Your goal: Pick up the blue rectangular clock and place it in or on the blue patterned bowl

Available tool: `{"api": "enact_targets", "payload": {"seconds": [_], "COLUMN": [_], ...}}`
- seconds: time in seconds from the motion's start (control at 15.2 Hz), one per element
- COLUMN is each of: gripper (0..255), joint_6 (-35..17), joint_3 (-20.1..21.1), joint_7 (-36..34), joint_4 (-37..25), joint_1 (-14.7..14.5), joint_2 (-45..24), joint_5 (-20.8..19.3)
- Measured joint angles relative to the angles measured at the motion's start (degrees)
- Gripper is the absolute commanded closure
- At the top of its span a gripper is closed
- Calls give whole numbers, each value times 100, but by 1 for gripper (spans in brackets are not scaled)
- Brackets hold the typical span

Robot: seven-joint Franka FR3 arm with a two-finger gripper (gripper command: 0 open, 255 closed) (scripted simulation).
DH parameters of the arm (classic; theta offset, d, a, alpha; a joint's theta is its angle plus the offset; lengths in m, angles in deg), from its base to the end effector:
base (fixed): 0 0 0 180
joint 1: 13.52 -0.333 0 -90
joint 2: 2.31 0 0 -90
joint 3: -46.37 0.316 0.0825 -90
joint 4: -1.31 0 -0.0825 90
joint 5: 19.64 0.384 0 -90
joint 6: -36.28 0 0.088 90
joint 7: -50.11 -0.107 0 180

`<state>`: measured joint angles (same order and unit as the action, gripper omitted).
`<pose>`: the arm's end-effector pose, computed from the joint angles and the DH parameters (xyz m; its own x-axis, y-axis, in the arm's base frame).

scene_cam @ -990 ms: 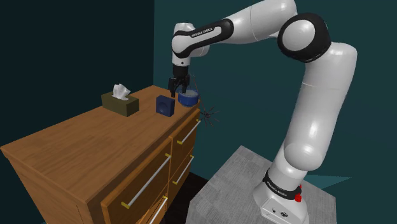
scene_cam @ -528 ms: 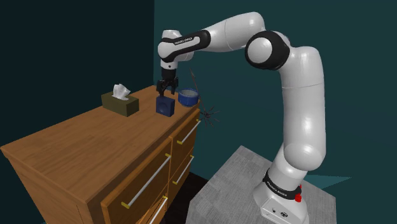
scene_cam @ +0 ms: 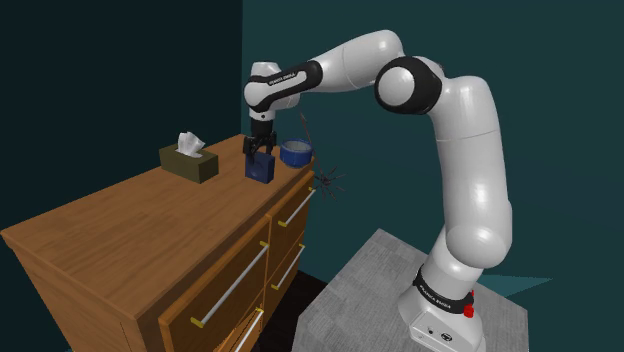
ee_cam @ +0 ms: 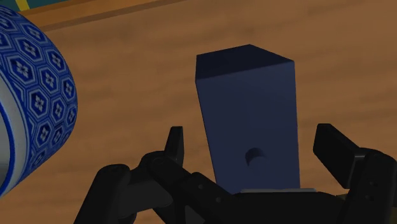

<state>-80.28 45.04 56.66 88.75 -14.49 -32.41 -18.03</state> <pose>0.6947 -0.0004 0.3522 0.9950 0.0982 -0.0154 0.0980 -0.9951 -0.0151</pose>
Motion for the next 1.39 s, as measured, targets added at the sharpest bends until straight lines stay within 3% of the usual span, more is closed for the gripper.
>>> {"api": "enact_targets", "payload": {"seconds": [0.46,0.53,1.39], "gripper": [0,255,255], "joint_6": [-30,-30,111], "joint_3": [0,0,0], "joint_7": [4,4,-3], "joint_4": [-19,-19,-121], "joint_1": [3,3,0], "joint_2": [-46,-46,-6], "joint_5": [2,2,-1]}}
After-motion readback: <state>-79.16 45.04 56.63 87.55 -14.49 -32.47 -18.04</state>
